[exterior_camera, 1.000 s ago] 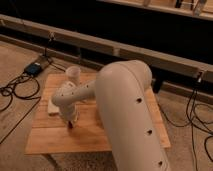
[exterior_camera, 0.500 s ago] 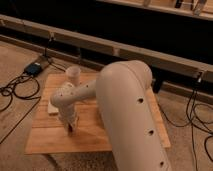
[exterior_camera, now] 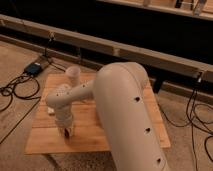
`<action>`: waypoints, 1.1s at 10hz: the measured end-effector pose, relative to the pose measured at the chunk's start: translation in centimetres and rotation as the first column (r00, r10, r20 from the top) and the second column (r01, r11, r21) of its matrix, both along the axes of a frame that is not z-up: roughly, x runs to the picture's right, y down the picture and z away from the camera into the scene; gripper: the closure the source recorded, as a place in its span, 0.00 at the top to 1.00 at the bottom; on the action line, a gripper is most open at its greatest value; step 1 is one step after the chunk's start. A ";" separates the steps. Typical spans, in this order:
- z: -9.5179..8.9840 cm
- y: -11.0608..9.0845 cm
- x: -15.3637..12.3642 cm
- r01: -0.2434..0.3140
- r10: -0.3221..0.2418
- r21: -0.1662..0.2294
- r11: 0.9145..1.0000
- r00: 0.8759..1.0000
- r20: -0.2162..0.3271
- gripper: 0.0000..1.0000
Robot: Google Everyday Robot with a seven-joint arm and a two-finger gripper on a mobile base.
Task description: Drag the pepper across the table
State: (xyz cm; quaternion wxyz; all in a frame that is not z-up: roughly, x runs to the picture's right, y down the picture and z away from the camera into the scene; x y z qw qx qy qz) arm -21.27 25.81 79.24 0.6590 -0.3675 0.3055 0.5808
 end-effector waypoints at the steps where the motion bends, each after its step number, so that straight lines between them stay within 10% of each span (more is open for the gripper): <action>1: -0.5 0.5 -0.1 0.016 -0.016 -0.024 1.000 1.000 0.005 0.04; 11: -6.2 6.7 -2.7 0.101 -0.101 -0.094 0.990 0.995 0.009 0.04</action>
